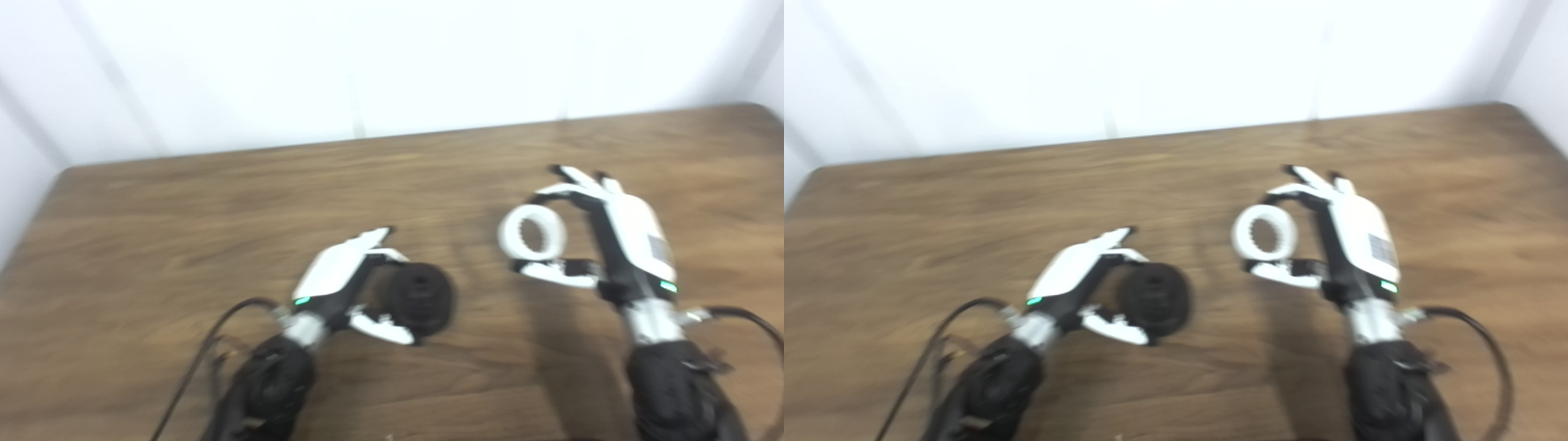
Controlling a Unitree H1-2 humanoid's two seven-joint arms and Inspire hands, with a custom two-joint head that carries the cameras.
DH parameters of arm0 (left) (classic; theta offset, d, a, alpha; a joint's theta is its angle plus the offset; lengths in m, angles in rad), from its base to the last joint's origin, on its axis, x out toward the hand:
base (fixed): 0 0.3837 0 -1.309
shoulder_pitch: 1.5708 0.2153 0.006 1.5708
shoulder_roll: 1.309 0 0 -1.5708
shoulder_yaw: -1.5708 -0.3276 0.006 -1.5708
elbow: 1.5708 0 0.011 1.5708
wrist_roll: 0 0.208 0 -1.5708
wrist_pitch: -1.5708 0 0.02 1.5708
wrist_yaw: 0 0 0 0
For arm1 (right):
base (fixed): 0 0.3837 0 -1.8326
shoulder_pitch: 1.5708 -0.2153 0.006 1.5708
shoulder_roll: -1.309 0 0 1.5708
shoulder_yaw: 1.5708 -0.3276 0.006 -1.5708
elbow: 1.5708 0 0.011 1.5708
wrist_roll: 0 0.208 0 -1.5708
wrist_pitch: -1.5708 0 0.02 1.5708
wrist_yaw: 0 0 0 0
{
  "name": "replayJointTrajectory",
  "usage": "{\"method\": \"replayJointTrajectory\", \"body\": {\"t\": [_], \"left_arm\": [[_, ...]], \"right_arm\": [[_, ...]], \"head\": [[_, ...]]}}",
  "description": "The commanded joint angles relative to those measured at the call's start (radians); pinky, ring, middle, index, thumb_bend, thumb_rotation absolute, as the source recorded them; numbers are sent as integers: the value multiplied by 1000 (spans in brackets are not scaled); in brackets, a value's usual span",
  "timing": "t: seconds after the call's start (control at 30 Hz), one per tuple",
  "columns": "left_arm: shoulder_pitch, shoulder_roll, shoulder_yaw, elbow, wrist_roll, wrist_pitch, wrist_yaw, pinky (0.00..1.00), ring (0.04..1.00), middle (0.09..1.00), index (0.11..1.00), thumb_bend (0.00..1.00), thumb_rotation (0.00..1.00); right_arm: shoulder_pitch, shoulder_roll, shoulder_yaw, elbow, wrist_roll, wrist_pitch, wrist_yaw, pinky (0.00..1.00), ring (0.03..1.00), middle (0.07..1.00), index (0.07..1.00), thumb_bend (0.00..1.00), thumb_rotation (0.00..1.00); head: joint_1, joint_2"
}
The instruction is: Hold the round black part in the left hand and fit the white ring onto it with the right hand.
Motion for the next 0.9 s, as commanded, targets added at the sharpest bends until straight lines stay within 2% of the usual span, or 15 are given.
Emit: {"method": "replayJointTrajectory", "body": {"t": [0.0, 0.33, 0.67, 0.87], "left_arm": [[-44, 3, 8, -21, 12, 7, 14, 1000, 1000, 1000, 601, 983, 299], [-42, 15, 4, -26, 11, 8, 12, 1000, 1000, 1000, 605, 972, 302], [-44, 13, 3, -28, 10, 9, 11, 1000, 1000, 1000, 603, 975, 306], [-49, 13, 1, -27, 14, 13, 8, 1000, 1000, 1000, 601, 972, 311]], "right_arm": [[-27, 4, 4, -30, 1, -45, 3, 951, 859, 868, 493, 518, 148], [-33, 19, 65, -41, 10, -81, 42, 980, 875, 871, 493, 518, 146], [-30, 46, 124, -59, -17, -70, 117, 997, 890, 882, 494, 517, 151], [-28, 58, 168, -46, -53, -79, 146, 959, 881, 882, 494, 517, 154]], "head": [[-3, 2], [-6, 10], [-12, 16], [-13, 19]]}}
